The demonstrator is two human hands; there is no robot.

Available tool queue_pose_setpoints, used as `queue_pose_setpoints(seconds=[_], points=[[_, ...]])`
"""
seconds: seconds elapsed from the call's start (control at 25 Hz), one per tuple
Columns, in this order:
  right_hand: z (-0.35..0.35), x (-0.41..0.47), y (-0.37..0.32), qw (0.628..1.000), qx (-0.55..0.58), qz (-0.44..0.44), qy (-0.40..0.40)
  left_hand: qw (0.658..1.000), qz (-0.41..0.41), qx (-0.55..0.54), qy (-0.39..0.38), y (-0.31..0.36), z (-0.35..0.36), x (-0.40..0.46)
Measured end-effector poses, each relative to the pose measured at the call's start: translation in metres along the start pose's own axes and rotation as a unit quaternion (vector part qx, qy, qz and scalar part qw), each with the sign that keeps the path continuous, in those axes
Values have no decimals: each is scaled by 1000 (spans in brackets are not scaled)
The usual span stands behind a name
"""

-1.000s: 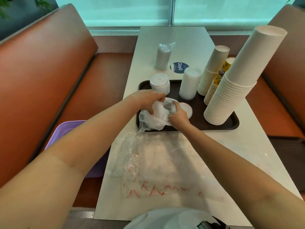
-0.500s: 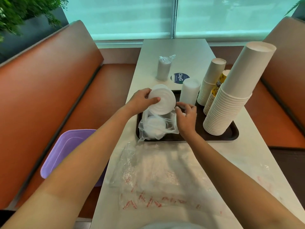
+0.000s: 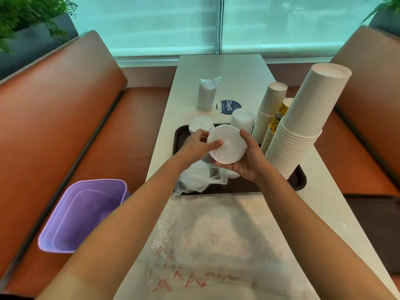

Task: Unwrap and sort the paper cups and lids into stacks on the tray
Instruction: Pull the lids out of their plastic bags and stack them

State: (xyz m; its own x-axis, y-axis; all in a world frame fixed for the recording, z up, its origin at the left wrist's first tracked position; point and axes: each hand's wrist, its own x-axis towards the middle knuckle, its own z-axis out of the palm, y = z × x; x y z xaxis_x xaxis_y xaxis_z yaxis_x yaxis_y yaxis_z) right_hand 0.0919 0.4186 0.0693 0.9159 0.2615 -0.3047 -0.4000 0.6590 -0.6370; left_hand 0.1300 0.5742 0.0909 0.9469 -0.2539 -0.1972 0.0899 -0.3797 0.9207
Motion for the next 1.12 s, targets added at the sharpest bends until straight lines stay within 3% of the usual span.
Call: queue_pose_setpoints(seconds=[0.24, 0.28, 0.36, 0.44, 0.56, 0.84, 0.96, 1.12], points=[[-17, 7, -5, 993, 73, -59, 68, 999, -5, -17, 26, -1, 2, 1], [-19, 10, -6, 990, 40, -89, 106, 999, -4, 18, 37, -6, 1, 1], [-25, 17, -5, 960, -133, -156, 188, 988, 5, 148, 31, -21, 0, 0], [-33, 25, 2, 883, -340, -206, 251, 964, 10, 267, 6, -36, 2, -2], [-49, 35, 17, 763, -552, -222, 255, 921, 4, 388, 17, -54, 4, -1], [-82, 52, 48, 529, -816, -174, 156, 878, -13, 477, 20, -75, 6, -1], [-89, 54, 53, 515, -826, -171, 151, 871, -9, 489, 42, -76, 6, 0], [-90, 58, 54, 555, -802, -151, 163, 879, -28, 473, 45, -79, 4, 6]])
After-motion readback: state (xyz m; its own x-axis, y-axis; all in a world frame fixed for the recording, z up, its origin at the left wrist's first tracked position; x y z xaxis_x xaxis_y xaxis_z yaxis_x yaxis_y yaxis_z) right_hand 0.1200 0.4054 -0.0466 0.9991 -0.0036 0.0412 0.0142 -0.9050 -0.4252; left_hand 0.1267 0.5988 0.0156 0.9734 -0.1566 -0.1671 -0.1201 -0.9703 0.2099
